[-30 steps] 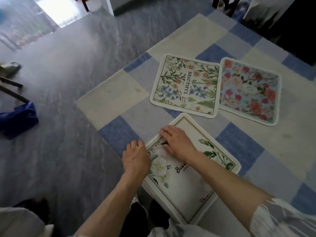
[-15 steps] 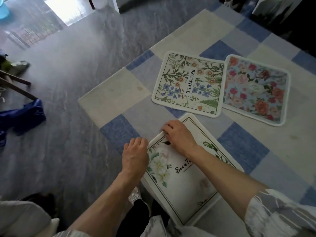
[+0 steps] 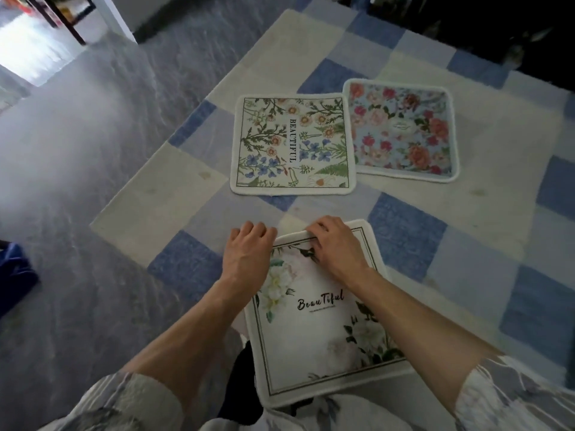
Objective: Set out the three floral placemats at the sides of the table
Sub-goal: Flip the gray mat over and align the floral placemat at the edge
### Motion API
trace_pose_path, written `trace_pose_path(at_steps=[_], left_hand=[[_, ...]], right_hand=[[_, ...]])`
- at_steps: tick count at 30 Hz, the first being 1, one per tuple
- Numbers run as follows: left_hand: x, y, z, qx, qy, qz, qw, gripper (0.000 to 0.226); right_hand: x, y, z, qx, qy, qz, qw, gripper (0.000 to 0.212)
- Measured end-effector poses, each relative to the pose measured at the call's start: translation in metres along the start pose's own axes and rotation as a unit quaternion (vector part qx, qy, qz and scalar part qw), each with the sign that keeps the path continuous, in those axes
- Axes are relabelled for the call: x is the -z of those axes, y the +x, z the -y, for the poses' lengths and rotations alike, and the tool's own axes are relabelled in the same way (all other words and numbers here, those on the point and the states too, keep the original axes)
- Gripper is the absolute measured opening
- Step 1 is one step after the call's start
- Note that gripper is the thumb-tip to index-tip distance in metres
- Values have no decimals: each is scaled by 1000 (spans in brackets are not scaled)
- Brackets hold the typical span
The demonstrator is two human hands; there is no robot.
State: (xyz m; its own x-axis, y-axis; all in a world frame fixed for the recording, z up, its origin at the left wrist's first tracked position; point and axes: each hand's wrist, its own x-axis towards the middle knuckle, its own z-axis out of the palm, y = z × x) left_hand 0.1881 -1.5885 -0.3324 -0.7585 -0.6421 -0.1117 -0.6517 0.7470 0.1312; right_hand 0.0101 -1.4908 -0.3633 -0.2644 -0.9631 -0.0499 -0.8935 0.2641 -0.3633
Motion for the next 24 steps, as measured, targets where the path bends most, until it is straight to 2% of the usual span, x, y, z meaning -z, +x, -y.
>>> trace_pose_path(at_steps=[5,10,16,20,24], left_hand=[[-2,35,-8,-102,10,4,995,33],[-1,66,-25,-212,4,-15,977,29],[-5,92,-35,-290,4,-52,956,28],[-9,107,-51,-317,3,-47,947,25],[-16,114,-54,-299,31,-6,954,30]], right_hand=[[-1,-28,-8,-112,23,-33,993,37],[-9,-66,-2,-233,37,-80,968,48],[-17,-95,5,-310,26,-95,945,53],[-19,-109,4,-364,39,-95,926,56],[-18,-115,6,-384,39,-85,919,58]])
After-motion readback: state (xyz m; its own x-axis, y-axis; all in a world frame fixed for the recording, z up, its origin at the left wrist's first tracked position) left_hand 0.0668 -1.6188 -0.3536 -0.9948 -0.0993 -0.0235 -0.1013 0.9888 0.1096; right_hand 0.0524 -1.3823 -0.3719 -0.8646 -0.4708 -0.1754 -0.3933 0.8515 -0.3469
